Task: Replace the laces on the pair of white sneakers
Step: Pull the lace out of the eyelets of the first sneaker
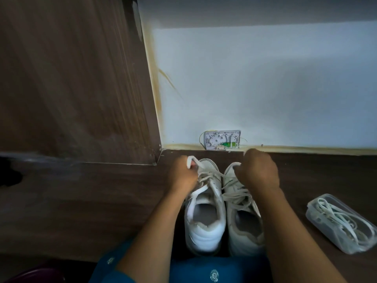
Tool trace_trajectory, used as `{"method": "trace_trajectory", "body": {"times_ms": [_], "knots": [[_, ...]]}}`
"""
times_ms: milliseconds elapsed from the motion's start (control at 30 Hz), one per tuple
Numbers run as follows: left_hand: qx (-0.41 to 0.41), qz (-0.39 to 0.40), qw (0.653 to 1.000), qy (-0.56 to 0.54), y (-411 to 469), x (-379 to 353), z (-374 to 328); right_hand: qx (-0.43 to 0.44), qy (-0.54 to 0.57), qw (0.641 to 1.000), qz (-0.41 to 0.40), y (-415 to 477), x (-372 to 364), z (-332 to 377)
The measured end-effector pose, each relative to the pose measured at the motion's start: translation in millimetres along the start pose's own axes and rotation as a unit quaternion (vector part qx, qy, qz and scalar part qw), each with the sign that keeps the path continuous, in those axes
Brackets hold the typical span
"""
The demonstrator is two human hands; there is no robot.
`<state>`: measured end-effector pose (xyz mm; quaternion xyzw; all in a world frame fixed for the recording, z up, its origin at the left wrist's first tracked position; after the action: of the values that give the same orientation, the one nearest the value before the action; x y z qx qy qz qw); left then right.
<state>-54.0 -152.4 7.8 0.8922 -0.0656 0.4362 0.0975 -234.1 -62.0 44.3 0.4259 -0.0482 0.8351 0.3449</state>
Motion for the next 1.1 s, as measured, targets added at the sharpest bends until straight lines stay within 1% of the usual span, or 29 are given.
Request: {"method": "trace_trajectory", "body": {"times_ms": [33,67,100,167,200,267,300,367,500,633,733,833,900,967,1033,1100], "knots": [[0.025,-0.027,0.999,0.001,1.5,7.8,6.8,0.012,-0.051,0.999,0.013,-0.9,-4.0,3.1],[0.052,-0.046,0.998,-0.004,1.9,13.3,14.2,0.041,-0.073,0.996,0.021,-2.5,-9.6,11.1],[0.074,-0.043,0.996,-0.003,2.4,13.5,21.1,0.079,-0.062,0.995,0.028,-5.2,-15.6,22.5],[0.083,-0.019,0.996,0.022,1.5,10.7,26.7,0.142,0.008,0.985,0.098,-11.9,-38.5,45.4],[0.070,-0.004,0.997,0.033,1.0,7.6,24.9,0.175,0.022,0.974,0.140,-16.3,-53.3,54.8],[0.018,0.042,0.999,0.028,-1.8,-3.3,14.5,0.211,-0.021,0.955,0.206,-23.4,-78.6,62.4],[-0.005,0.070,0.997,0.018,-3.4,-10.1,9.9,0.217,-0.048,0.949,0.223,-24.4,-85.2,63.4],[-0.015,0.109,0.994,0.003,-5.9,-18.4,9.0,0.220,-0.082,0.941,0.245,-22.4,-92.3,63.9],[-0.027,0.141,0.989,-0.019,-5.9,-22.6,13.9,0.213,-0.128,0.937,0.244,-15.6,-98.5,66.3],[-0.048,0.164,0.984,-0.051,-4.9,-26.3,13.4,0.213,-0.129,0.934,0.255,-16.4,-99.4,65.5],[-0.050,0.162,0.983,-0.075,-3.8,-26.9,16.3,0.194,-0.098,0.940,0.263,-16.4,-95.5,63.6],[-0.061,0.170,0.980,-0.080,-8.1,-29.5,11.8,0.152,-0.022,0.953,0.262,-18.0,-91.2,62.5],[-0.063,0.147,0.985,-0.063,-7.7,-26.9,8.1,0.121,0.036,0.964,0.236,-14.1,-82.1,59.7],[-0.060,0.098,0.990,-0.081,-4.2,-15.8,2.9,0.121,0.078,0.969,0.201,-10.7,-66.8,60.9],[-0.059,0.056,0.987,-0.142,0.3,-2.9,-2.9,0.151,0.073,0.967,0.190,-10.9,-56.5,66.1],[-0.078,0.045,0.983,-0.157,2.6,2.2,-11.5,0.156,0.051,0.965,0.207,-15.3,-56.4,67.9]]}}
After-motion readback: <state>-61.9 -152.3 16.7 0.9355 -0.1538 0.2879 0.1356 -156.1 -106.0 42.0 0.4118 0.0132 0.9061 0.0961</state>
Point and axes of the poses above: each hand's wrist, its own y-axis towards the middle knuckle, its own x-axis out of the back of the hand, z = x × y, the point moved 9 cm from there along y, towards the middle knuckle, and after that the axes turned 13 degrees about y, right-handed, at the moved point
